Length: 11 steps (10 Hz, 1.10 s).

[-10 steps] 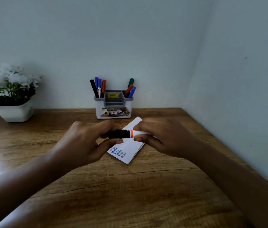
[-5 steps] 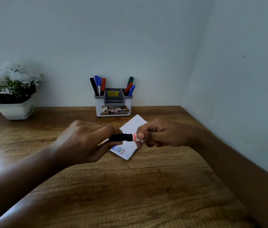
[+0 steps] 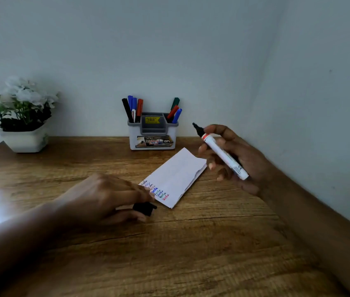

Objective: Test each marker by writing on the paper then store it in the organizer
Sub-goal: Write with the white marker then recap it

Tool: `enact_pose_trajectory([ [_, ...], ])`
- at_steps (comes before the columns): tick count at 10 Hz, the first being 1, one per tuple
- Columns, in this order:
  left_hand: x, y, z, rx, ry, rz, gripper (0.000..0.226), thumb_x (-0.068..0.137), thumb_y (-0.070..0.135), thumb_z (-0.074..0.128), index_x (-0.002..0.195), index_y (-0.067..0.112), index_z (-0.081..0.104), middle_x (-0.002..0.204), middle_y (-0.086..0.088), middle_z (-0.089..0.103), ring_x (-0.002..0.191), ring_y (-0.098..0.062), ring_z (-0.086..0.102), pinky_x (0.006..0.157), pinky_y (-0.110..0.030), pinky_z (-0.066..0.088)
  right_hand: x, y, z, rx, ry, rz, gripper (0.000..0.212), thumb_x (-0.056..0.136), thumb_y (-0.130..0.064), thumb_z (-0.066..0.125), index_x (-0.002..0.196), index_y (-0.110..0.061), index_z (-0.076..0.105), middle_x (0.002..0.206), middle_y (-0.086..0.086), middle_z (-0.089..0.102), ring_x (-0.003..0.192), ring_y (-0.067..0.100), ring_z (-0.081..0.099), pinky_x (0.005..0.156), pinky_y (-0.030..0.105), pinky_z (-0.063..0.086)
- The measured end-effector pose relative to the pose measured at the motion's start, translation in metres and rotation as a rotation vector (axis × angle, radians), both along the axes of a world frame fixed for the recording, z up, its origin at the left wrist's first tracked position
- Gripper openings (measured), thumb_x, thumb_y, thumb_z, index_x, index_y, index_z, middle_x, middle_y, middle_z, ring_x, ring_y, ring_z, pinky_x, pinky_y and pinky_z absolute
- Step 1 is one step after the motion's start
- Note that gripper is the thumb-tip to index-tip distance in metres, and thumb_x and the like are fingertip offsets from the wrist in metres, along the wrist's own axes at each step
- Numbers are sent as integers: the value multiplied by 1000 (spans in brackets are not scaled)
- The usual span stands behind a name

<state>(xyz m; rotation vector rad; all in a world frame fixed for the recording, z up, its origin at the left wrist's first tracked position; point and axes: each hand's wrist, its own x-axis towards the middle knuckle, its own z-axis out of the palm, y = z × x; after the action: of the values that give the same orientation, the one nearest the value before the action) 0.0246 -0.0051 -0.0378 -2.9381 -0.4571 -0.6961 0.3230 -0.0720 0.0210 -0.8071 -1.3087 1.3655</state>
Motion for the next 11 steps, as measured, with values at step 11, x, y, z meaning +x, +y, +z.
enact_pose_trajectory([
  [11,18,10,-8,-182,132,-163,48,96,57,43,134,30,56,139,16,53,128,7,47,91,-31,55,-51,9,-46,-37,-650,-123,11,81,-6,65,78,-16,64,63,1,63,54,13,59,49,26,53],
])
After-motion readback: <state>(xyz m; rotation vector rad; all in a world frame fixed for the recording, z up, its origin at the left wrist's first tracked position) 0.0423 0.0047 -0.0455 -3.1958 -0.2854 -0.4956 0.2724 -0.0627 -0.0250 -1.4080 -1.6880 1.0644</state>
